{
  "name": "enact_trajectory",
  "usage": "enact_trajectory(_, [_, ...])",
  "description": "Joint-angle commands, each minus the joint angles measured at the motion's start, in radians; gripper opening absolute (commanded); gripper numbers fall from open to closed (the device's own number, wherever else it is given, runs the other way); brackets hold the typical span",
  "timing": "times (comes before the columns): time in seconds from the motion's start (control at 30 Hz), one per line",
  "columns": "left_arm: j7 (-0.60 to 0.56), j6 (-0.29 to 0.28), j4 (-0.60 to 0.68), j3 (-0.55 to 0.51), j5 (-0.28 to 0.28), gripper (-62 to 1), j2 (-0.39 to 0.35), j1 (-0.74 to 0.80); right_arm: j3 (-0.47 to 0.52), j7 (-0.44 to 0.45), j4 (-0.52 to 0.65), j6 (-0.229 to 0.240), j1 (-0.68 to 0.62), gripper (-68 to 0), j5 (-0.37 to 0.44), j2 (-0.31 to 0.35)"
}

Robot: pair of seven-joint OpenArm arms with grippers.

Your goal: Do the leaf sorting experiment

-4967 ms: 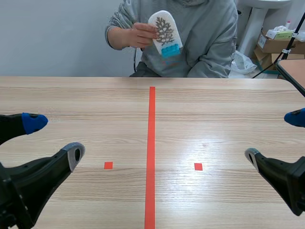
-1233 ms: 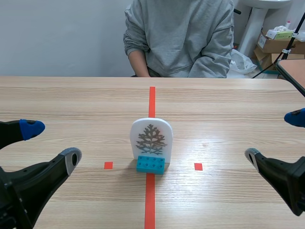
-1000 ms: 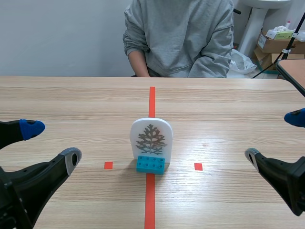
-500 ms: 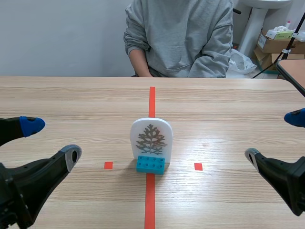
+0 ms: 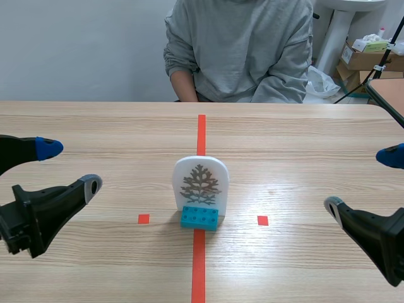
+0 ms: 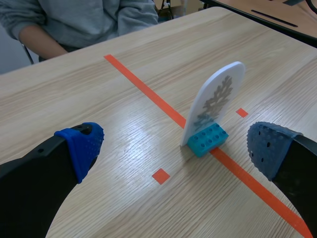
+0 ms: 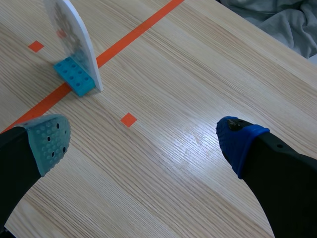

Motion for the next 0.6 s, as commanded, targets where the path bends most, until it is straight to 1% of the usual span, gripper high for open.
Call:
enact_trajectory(0.0, [-0.026,-0.03,-0.018,0.034,-0.011,1.4,-0.016,-0.047,-0.003,0.015,0.001,0.0,0.009,-7.1,0.011,0.002])
enact_trajectory(0.13, [-0.051,-0.037,-0.09,0.148,-0.011,1.4,-0.047,-0.147,-0.003,0.015,0.001,0.0,0.009,-7.1,0.011,0.002])
enact_trajectory(0.33, [-0.079,-0.037,-0.208,0.323,-0.008,1.4,-0.04,-0.304,-0.003,0.015,0.001,0.0,0.009,-7.1,0.011,0.002])
enact_trajectory(0.43, [-0.115,-0.037,-0.277,0.404,0.005,1.4,-0.028,-0.385,-0.003,0.015,0.001,0.0,0.009,-7.1,0.011,0.002])
enact_trajectory(0.57, [-0.125,-0.037,-0.365,0.496,0.048,1.4,0.007,-0.493,-0.003,0.015,0.001,0.0,0.009,-7.1,0.011,0.002])
